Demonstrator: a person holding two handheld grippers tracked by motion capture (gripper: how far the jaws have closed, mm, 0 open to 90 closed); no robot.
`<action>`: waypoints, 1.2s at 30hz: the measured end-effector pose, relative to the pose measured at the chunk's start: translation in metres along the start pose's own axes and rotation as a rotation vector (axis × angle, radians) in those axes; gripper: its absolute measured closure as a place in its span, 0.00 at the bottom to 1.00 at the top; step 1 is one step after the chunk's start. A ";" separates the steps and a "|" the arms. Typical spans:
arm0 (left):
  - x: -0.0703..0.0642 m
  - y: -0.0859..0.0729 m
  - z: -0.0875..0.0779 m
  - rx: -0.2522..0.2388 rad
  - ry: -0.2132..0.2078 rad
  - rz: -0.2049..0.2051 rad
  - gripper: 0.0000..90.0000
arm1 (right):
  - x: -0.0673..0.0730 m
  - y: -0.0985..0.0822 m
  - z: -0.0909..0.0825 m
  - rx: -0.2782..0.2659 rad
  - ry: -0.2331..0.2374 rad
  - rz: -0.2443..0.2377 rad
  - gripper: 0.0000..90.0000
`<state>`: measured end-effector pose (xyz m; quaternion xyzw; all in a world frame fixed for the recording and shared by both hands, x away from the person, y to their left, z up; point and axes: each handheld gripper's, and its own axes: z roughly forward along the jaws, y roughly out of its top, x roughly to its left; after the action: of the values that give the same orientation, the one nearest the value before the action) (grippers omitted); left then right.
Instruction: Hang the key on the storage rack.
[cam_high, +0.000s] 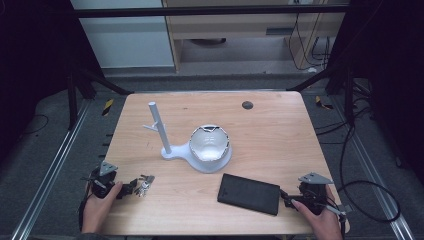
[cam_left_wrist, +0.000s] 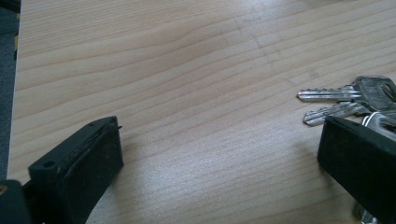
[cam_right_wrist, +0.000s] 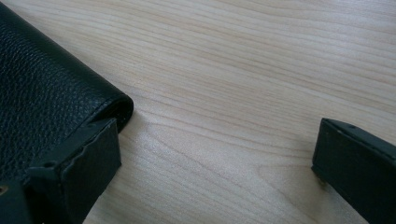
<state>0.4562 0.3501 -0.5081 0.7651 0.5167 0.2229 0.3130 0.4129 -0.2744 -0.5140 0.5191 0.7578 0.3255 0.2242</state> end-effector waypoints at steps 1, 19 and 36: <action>0.000 0.000 0.000 -0.002 -0.002 0.000 0.00 | 0.000 0.000 0.000 0.000 0.000 0.000 0.01; -0.028 0.024 -0.020 0.087 -0.101 0.144 0.06 | 0.001 -0.001 -0.001 0.003 0.003 0.007 0.01; -0.061 0.063 -0.008 0.401 -0.174 0.269 0.16 | 0.001 -0.001 -0.001 0.004 0.003 0.007 0.01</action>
<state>0.4689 0.2782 -0.4591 0.8900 0.4153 0.0886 0.1659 0.4113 -0.2738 -0.5137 0.5217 0.7569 0.3258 0.2208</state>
